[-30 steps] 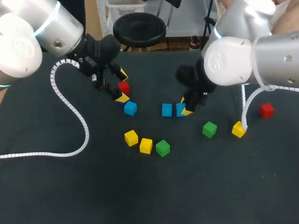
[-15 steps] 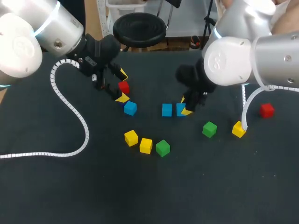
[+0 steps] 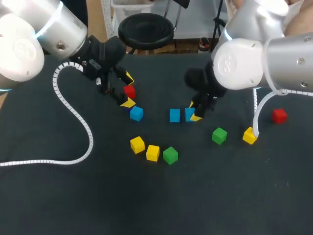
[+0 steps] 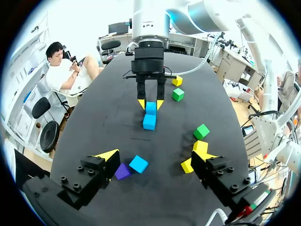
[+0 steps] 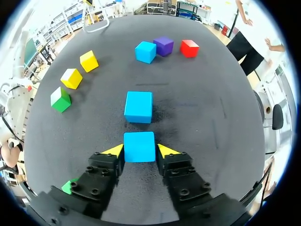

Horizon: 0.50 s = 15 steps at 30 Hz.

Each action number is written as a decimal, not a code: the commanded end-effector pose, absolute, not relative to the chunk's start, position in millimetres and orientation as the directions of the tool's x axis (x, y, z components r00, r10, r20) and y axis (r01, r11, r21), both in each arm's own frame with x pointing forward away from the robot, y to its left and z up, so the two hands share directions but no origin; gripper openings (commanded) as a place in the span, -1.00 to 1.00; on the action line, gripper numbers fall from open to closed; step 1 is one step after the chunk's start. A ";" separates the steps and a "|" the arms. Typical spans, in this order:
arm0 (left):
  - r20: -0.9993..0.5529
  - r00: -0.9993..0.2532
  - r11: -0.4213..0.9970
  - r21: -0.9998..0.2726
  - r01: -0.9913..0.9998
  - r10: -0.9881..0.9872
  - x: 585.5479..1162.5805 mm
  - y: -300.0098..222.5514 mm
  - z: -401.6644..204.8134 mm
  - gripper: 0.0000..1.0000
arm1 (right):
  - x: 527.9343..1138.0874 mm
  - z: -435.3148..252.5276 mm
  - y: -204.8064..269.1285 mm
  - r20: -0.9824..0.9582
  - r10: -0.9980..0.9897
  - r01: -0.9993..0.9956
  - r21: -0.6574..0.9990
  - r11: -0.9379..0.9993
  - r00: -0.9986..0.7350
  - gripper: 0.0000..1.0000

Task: Place the blue cubes, place green cubes on the blue cubes, place the yellow cubes on the green cubes, then place the red cubes on the yellow cubes, and place purple cube on the red cubes.

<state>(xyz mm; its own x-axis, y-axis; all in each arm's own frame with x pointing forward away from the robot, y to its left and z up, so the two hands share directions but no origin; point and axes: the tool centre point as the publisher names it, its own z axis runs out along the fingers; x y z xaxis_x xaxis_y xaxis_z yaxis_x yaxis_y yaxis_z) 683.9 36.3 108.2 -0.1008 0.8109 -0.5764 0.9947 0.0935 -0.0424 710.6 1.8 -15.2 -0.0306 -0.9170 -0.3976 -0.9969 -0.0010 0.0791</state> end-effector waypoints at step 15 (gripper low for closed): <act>-0.577 -0.099 0.092 -0.042 0.995 0.811 684.1 37.2 108.1 1.00 | 708.3 -12.7 -5.2 -0.440 -0.898 -0.997 0.077 -0.007 -0.028 1.00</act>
<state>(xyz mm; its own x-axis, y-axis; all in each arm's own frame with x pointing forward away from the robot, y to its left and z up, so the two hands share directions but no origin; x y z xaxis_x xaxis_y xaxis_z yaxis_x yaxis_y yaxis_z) 683.9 36.3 108.2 -0.1008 0.8109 -0.5764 0.9947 0.0935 -0.0424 711.7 1.4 -13.6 -0.0325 -0.9053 -0.4236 -0.9966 -0.0028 0.0824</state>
